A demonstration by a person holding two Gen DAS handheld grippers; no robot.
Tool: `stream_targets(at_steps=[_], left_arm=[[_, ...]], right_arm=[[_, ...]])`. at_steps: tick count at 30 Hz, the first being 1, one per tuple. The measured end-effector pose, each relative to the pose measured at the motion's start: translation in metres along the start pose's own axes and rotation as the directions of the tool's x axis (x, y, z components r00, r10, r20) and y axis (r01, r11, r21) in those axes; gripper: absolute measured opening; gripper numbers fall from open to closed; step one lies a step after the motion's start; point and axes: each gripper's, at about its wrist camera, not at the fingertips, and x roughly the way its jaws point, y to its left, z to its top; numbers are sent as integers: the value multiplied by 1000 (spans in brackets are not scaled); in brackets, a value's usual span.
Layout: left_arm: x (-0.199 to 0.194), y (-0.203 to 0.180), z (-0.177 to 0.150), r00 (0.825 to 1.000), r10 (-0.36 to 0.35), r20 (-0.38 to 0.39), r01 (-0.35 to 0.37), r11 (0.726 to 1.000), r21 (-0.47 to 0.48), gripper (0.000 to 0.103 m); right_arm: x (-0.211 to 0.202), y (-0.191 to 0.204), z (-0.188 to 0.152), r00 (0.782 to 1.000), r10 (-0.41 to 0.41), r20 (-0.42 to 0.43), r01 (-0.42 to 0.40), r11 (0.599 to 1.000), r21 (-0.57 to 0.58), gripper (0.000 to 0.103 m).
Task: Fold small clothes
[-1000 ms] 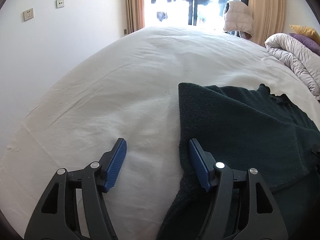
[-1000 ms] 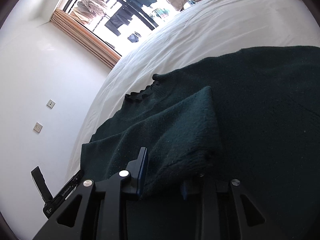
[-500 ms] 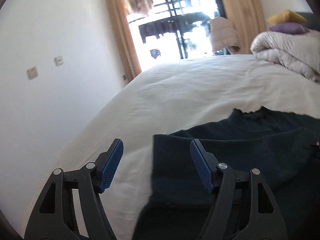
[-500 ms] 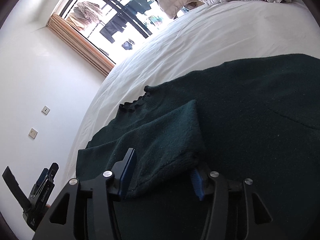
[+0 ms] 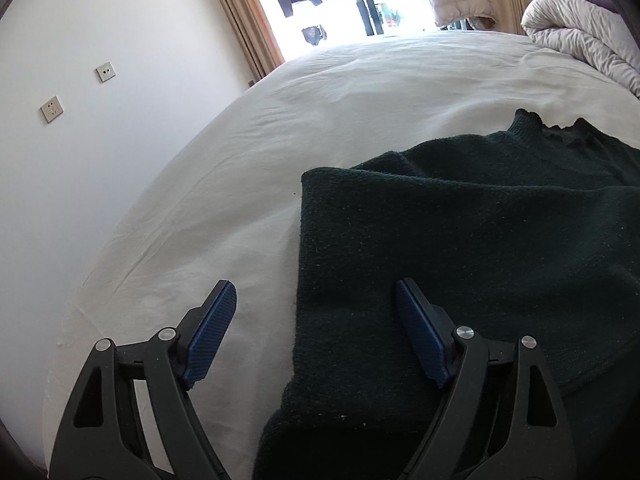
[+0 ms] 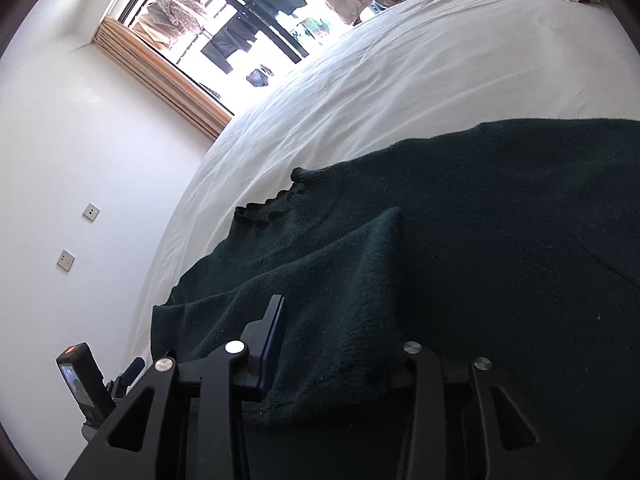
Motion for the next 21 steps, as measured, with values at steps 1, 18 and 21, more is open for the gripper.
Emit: stream_targets(at_steps=[1,18,21], left_arm=[[0,-1,0,1000,16,3,-16,1000,6,85],[23,0,1,999,31,-27,-32,998,-57,102],[24,0,2,999,33,-27,-35,997,-64,103]], right_arm=[[-1,-1,2,1000,-15,9,15,1000,-3,36],[-50,-24,15,987,-80,137,83,996,-15,8],[-36,15,6,997,-32,68,43,983,-176,13]])
